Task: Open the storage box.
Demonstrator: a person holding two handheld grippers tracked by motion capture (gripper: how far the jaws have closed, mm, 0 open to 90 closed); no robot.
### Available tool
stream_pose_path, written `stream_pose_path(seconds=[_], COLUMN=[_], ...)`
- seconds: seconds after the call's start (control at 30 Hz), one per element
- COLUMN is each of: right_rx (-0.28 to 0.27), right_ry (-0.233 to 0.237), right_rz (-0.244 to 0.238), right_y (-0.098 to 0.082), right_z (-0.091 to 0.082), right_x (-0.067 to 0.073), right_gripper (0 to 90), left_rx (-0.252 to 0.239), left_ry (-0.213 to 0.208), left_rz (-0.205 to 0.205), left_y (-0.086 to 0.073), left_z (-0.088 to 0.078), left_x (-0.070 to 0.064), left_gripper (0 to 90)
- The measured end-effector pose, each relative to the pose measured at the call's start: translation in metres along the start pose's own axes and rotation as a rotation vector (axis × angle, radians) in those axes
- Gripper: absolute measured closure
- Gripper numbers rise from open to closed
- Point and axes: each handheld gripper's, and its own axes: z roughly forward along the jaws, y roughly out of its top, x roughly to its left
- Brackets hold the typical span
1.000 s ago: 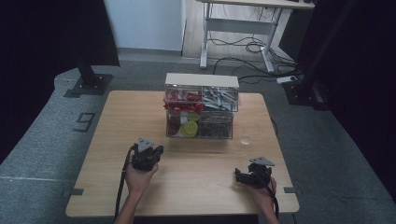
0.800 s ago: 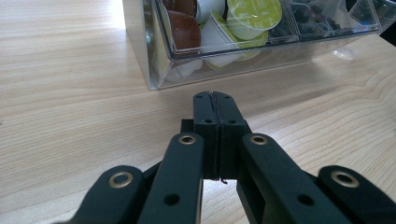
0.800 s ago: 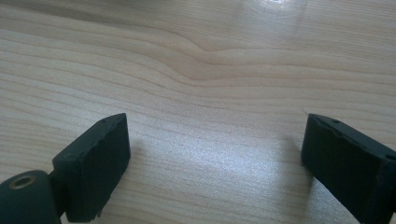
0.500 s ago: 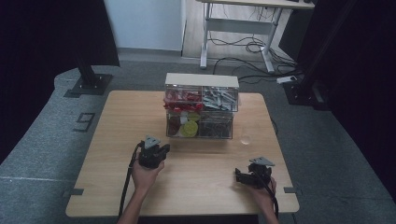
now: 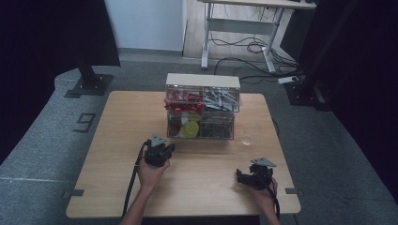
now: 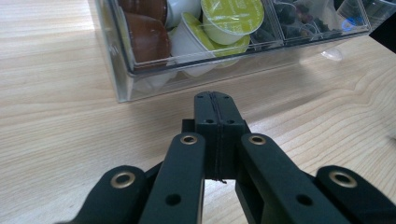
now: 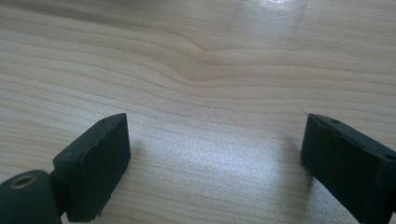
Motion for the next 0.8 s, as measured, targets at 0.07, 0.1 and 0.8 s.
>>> stream_pose_path(seconds=[0.07,0.1,0.8], right_rx=[0.0,0.0,-0.001], right_ry=[0.0,0.0,-0.003], right_rz=[0.0,0.0,0.003], right_y=[0.0,0.0,0.0], right_z=[0.0,0.0,0.0], right_x=[0.0,0.0,0.0], right_gripper=[8.6,8.6,9.1], left_rx=[0.007,0.007,0.043], left_ry=[-0.003,-0.003,0.005], left_rz=[0.001,0.001,-0.003], left_y=[0.001,0.001,0.009], left_z=[0.005,0.005,0.035], left_x=[-0.002,-0.002,0.005], left_gripper=[90.0,90.0,90.0])
